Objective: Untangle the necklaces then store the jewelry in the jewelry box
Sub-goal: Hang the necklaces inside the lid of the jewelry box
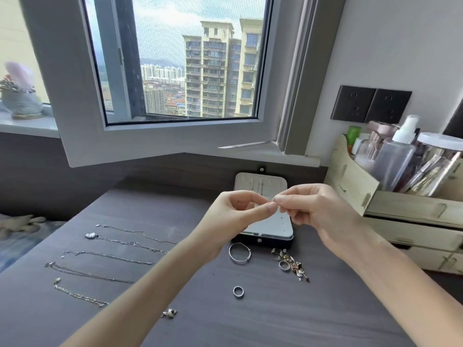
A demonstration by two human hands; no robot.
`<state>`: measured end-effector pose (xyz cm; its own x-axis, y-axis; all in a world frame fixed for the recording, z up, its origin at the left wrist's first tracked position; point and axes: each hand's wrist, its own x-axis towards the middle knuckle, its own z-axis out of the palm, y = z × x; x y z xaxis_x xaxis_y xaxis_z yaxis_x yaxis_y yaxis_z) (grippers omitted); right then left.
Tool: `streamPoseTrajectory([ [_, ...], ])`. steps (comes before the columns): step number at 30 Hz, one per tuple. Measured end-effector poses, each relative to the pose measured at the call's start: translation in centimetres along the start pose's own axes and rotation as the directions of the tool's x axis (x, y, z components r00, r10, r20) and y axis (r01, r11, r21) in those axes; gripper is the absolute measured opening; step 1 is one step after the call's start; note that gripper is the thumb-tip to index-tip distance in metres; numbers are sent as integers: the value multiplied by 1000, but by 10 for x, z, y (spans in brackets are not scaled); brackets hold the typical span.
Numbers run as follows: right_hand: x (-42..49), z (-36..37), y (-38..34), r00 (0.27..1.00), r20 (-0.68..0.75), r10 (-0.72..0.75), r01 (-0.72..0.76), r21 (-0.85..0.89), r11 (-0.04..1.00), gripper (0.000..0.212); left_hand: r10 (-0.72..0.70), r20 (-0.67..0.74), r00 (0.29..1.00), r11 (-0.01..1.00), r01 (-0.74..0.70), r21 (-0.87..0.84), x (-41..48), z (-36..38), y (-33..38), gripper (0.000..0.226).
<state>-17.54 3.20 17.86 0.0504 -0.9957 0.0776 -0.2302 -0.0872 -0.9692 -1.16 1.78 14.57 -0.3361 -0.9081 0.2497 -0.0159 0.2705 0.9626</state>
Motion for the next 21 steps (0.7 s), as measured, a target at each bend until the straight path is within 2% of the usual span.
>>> streamPoseTrajectory([
  [2, -1, 2, 0, 999, -22, -41, 40, -61, 997, 12, 11, -31, 999, 1000, -11, -18, 1, 5, -3, 13],
  [6, -3, 8, 1, 992, -40, -121, 110, -204, 973, 12, -23, -94, 995, 998, 29, 56, 4, 15, -13, 16],
  [11, -6, 13, 0, 967, -63, -246, 216, -301, 929, 13, -146, -129, 981, 986, 133, -102, 7, 21, -25, 17],
  [16, -3, 12, -10, 961, -62, -270, 245, -260, 934, 12, -206, 15, 978, 920, 199, -338, 8, 18, -27, 17],
  [19, -1, 10, -15, 960, -60, -274, 248, -277, 928, 12, -116, 122, 986, 865, 161, -475, 7, 14, -24, 23],
  [21, 0, 10, -18, 959, -37, -281, 258, -297, 919, 12, -60, 164, 985, 852, 136, -506, 7, 12, -21, 20],
])
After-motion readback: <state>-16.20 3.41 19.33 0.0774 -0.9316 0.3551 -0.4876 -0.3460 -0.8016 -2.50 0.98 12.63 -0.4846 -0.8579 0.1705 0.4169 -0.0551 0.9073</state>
